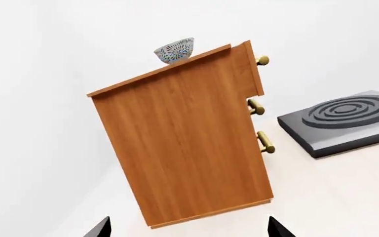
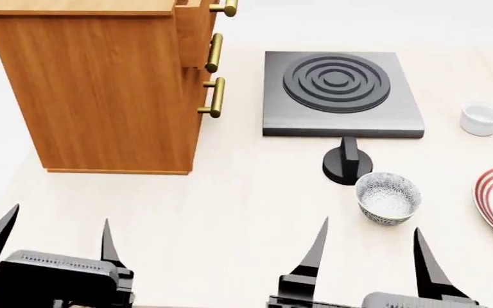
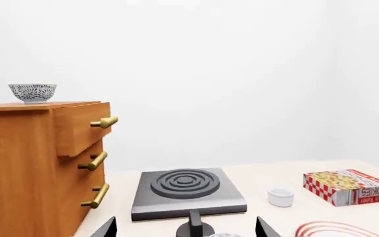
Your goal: Pick the akita bowl on the wooden cabinet and place it on the plate.
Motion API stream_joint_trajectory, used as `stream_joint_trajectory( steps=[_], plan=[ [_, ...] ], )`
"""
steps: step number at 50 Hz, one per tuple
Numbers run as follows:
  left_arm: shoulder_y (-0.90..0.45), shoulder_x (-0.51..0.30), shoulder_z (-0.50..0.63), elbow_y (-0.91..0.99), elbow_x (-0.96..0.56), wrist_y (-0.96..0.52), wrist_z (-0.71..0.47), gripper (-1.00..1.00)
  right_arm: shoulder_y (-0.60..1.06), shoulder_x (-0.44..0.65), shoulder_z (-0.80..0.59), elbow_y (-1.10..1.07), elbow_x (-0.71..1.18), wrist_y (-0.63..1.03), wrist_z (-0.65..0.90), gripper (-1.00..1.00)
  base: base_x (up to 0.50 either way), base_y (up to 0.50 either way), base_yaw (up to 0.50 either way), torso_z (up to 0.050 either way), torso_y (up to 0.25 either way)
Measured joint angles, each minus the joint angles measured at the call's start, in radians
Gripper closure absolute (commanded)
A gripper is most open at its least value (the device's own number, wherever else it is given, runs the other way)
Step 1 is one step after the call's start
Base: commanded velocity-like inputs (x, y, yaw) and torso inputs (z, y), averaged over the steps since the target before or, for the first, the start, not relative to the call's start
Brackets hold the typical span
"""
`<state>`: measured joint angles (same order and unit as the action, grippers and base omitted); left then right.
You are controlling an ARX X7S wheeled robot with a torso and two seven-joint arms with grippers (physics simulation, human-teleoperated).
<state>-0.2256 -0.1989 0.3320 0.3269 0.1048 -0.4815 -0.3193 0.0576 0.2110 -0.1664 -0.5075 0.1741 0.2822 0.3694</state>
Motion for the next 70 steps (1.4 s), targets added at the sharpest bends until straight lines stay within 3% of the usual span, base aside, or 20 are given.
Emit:
stream_joint_trajectory(
  steps=[48,70],
  plan=[
    [-0.743,0.040,0.081,0.236,0.011,-0.668,0.223,-1.00,0.030,0.091,-0.044,-0.384,0.023,0.106,0.024,-1.00,0.00,0.00,0.00,0.000,0.000],
    [-0.923,0.077,-0.035,0.221,-0.043,-0.822,0.286,-1.00,0.021,0.105,-0.042,-0.378,0.037,0.062,0.032,-1.00,0.00,0.00,0.00,0.000,-0.016]
  ],
)
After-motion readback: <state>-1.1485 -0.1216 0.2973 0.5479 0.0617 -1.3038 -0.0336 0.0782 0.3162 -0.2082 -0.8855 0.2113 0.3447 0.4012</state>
